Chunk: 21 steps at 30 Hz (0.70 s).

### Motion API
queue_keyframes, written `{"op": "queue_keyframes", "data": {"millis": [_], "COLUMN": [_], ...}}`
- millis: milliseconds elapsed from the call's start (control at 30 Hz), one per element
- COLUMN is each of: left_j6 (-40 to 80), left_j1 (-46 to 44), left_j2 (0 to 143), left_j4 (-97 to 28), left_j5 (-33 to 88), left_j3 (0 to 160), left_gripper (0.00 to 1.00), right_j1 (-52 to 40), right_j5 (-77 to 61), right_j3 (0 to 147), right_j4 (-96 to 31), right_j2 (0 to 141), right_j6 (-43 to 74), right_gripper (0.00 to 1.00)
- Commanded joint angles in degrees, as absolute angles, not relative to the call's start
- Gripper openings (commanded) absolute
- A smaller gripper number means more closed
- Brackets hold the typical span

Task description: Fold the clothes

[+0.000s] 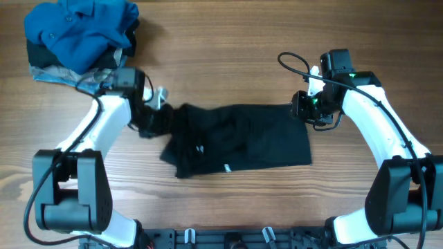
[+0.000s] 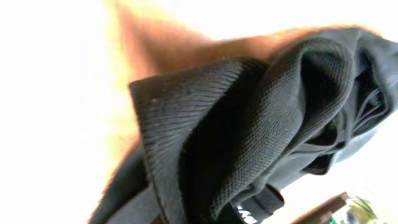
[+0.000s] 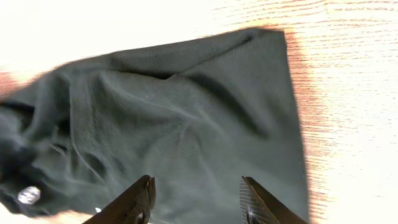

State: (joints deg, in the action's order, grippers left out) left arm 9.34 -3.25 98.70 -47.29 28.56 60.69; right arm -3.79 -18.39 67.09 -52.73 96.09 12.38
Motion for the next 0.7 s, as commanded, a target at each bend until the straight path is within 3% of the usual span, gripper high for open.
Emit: {"op": "queue_keyframes", "data": {"millis": [0,33,100,200,333,667], "left_j6": [7.5,7.5,7.5,7.4,5.9,-4.3], "left_j1": [-2.8,-2.8,-2.6,-1.7,1.3,4.7], "left_j2": [98.4,98.4,98.4,98.4,98.7,106.8], "left_j4": [-47.4,-47.7,-48.3,-48.8,-48.0,-43.2], "left_j5": [20.8,18.6,15.6,12.9,13.3,25.1], "left_j3": [62.4,62.3,62.3,62.2,62.0,60.0], "left_gripper": [0.49,0.67,0.82,0.92,1.0,0.99], "right_j1": [-3.4,-3.4,-3.4,-3.4,-3.4,-3.4], "right_j5": [-19.3,-19.3,-19.3,-19.3,-19.3,-19.3], "right_j3": [66.8,66.8,66.8,66.8,66.8,66.8], "right_j4": [-53.4,-53.5,-53.5,-53.4,-53.4,-53.2], "right_j2": [95.8,95.8,95.8,95.8,95.8,95.8], "right_j6": [11.5,11.5,11.5,11.5,11.5,11.5], "right_gripper": [0.48,0.48,0.49,0.49,0.49,0.49]}}
